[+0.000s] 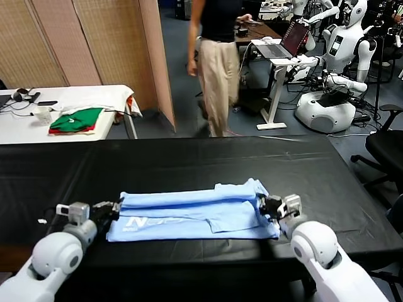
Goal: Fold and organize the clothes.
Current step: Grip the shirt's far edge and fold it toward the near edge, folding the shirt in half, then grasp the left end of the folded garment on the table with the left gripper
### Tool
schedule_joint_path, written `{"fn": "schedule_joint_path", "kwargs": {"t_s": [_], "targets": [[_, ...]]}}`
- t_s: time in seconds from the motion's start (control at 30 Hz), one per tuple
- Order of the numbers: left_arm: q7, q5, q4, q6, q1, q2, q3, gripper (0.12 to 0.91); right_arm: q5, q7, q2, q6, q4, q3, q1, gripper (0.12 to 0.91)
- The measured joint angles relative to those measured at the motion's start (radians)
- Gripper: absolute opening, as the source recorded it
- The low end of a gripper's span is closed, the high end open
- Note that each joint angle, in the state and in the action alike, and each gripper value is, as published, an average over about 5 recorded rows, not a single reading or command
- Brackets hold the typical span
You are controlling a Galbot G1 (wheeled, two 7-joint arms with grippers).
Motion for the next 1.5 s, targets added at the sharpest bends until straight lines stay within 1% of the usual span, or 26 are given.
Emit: {"fn": "schedule_joint_path", "kwargs": {"t_s": [0.03, 0.07, 0.13, 0.17, 0.2, 0.23, 0.27, 0.3, 0.37, 0.43, 0.5, 0.63, 0.73, 0.87, 0.97, 1.0, 1.07, 1.1, 1.2, 1.23, 1.3, 1.33, 1.37, 1.47, 1.5], "targets": [[-0.002, 0.009, -0.010, -0.004, 0.002, -0.006, -0.007, 0.456, 0.003, -0.001, 0.003, 0.003, 0.010, 0.011, -0.008, 0.511], [-0.005, 0.015, -0.019, -0.007, 0.003, -0.012, -0.015, 0.531, 0.008, -0.002, 0.006, 0.006, 0.020, 0.022, -0.016, 0.586], [-0.010, 0.021, -0.033, -0.018, 0.002, -0.024, -0.030, 0.645, 0.020, -0.002, 0.012, 0.014, 0.039, 0.048, -0.027, 0.728], [-0.014, 0.019, -0.038, -0.025, -0.002, -0.029, -0.036, 0.718, 0.027, 0.000, 0.015, 0.021, 0.046, 0.062, -0.031, 0.794], [-0.019, 0.013, -0.040, -0.032, -0.006, -0.034, -0.041, 0.772, 0.034, 0.005, 0.018, 0.031, 0.049, 0.075, -0.031, 0.845], [-0.023, 0.002, -0.039, -0.039, -0.013, -0.039, -0.044, 0.813, 0.039, 0.012, 0.023, 0.043, 0.050, 0.086, -0.029, 0.878], [-0.028, -0.013, -0.036, -0.044, -0.020, -0.043, -0.045, 0.857, 0.043, 0.023, 0.028, 0.057, 0.048, 0.095, -0.025, 0.893], [-0.031, -0.031, -0.030, -0.048, -0.030, -0.047, -0.044, 0.882, 0.046, 0.039, 0.035, 0.073, 0.043, 0.102, -0.019, 0.898], [-0.034, -0.066, -0.014, -0.048, -0.053, -0.054, -0.039, 0.901, 0.048, 0.072, 0.050, 0.103, 0.025, 0.106, 0.001, 0.905], [-0.033, -0.091, 0.006, -0.040, -0.078, -0.060, -0.031, 0.906, 0.048, 0.102, 0.066, 0.120, -0.002, 0.102, 0.025, 0.906], [-0.032, -0.103, 0.026, -0.026, -0.099, -0.065, -0.020, 0.907, 0.046, 0.123, 0.083, 0.122, -0.037, 0.091, 0.053, 0.907], [-0.031, -0.092, 0.064, 0.001, -0.120, -0.074, 0.004, 0.907, 0.043, 0.147, 0.116, 0.102, -0.111, 0.066, 0.109, 0.907], [-0.030, -0.076, 0.089, 0.007, -0.124, -0.078, 0.014, 0.907, 0.043, 0.147, 0.137, 0.098, -0.165, 0.051, 0.143, 0.900], [-0.027, -0.073, 0.117, 0.006, -0.132, -0.080, 0.017, 0.907, 0.039, 0.136, 0.159, 0.107, -0.226, 0.035, 0.178, 0.825], [-0.022, -0.077, 0.128, 0.006, -0.136, -0.080, 0.018, 0.907, 0.032, 0.133, 0.175, 0.109, -0.264, 0.026, 0.198, 0.712], [-0.019, -0.078, 0.129, 0.006, -0.136, -0.080, 0.019, 0.904, 0.029, 0.133, 0.181, 0.109, -0.276, 0.023, 0.204, 0.650], [-0.012, -0.074, 0.131, 0.005, -0.136, -0.081, 0.020, 0.883, 0.022, 0.133, 0.192, 0.110, -0.295, 0.018, 0.211, 0.539], [-0.009, -0.071, 0.133, 0.005, -0.136, -0.081, 0.022, 0.861, 0.018, 0.133, 0.197, 0.112, -0.303, 0.017, 0.213, 0.464], [-0.002, -0.062, 0.139, 0.002, -0.140, -0.082, 0.026, 0.743, 0.007, 0.133, 0.211, 0.118, -0.318, 0.016, 0.217, 0.286], [-0.001, -0.062, 0.141, 0.002, -0.142, -0.082, 0.028, 0.685, 0.004, 0.133, 0.216, 0.119, -0.320, 0.016, 0.217, 0.239], [0.000, -0.070, 0.145, 0.002, -0.146, -0.085, 0.031, 0.563, -0.002, 0.133, 0.223, 0.120, -0.321, 0.015, 0.216, 0.175], [0.002, -0.075, 0.147, 0.001, -0.148, -0.088, 0.032, 0.507, -0.004, 0.133, 0.226, 0.121, -0.321, 0.015, 0.215, 0.160], [0.004, -0.080, 0.149, 0.001, -0.150, -0.090, 0.034, 0.431, -0.006, 0.134, 0.228, 0.122, -0.320, 0.016, 0.213, 0.155], [0.015, -0.080, 0.153, -0.004, -0.153, -0.098, 0.041, 0.253, -0.014, 0.137, 0.235, 0.128, -0.314, 0.019, 0.204, 0.149], [0.020, -0.072, 0.154, -0.009, -0.155, -0.101, 0.044, 0.207, -0.019, 0.138, 0.237, 0.132, -0.311, 0.020, 0.200, 0.149]]}}
